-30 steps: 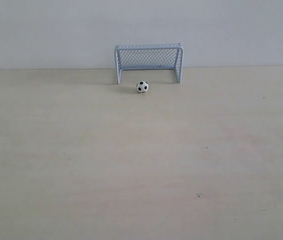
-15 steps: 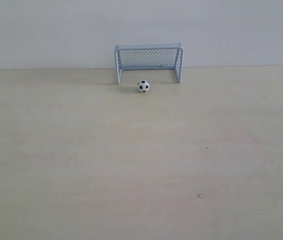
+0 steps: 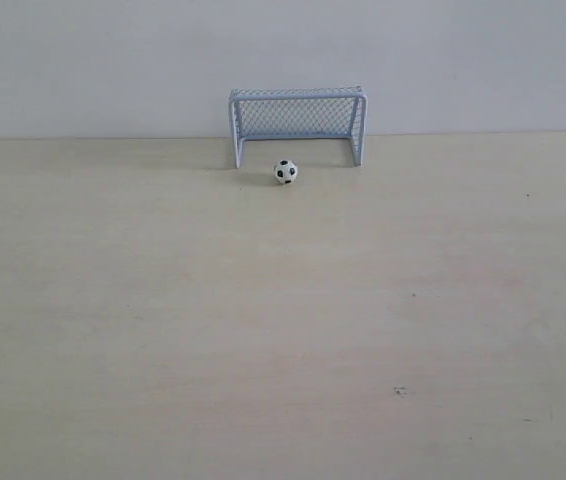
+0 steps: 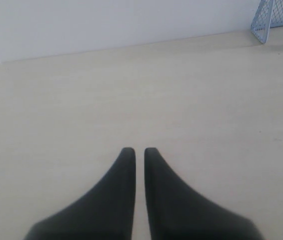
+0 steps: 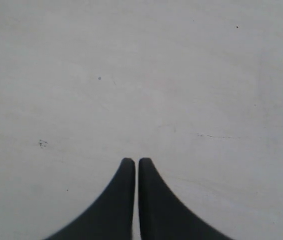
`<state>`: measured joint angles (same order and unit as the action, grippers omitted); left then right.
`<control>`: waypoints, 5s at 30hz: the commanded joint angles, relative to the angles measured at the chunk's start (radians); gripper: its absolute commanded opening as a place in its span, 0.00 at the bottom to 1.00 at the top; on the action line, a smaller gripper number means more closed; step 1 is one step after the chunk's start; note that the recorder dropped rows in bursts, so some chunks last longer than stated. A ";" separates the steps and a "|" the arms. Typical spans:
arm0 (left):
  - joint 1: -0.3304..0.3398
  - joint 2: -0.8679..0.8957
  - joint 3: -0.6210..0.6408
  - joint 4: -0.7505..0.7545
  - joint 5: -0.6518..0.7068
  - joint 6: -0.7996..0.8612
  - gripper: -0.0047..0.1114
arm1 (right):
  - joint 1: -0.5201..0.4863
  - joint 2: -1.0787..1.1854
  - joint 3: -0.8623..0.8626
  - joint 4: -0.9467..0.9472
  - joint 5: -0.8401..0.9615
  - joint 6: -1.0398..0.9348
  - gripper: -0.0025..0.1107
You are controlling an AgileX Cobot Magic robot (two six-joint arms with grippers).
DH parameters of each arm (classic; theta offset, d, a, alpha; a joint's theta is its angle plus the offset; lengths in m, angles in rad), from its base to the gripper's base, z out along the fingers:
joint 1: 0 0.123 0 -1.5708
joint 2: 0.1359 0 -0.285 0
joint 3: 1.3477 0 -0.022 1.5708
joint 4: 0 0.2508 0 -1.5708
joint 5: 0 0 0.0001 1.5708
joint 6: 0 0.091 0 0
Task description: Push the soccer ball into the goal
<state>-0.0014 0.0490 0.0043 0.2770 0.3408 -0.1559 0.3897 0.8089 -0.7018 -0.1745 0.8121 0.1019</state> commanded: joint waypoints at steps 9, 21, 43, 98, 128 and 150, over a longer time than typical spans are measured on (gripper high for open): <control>-0.008 0.005 -0.004 0.000 -0.003 -0.009 0.09 | 0.000 -0.106 0.004 -0.012 -0.031 0.002 0.02; -0.008 0.005 -0.004 0.000 -0.003 -0.009 0.09 | -0.002 -0.212 0.195 -0.041 -0.404 0.019 0.02; -0.008 0.005 -0.004 0.000 -0.003 -0.009 0.09 | -0.150 -0.402 0.417 -0.005 -0.493 0.090 0.02; -0.008 0.005 -0.004 0.000 -0.003 -0.009 0.09 | -0.377 -0.754 0.702 0.083 -0.584 0.117 0.02; -0.008 0.005 -0.004 0.000 -0.003 -0.009 0.09 | -0.380 -0.809 0.702 0.096 -0.461 0.015 0.02; -0.008 0.005 -0.004 0.000 -0.003 -0.009 0.09 | -0.380 -0.809 0.702 0.191 -0.463 -0.085 0.02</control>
<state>-0.0014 0.0490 0.0043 0.2770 0.3408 -0.1559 0.0113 0.0046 0.0000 0.0118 0.3525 0.0187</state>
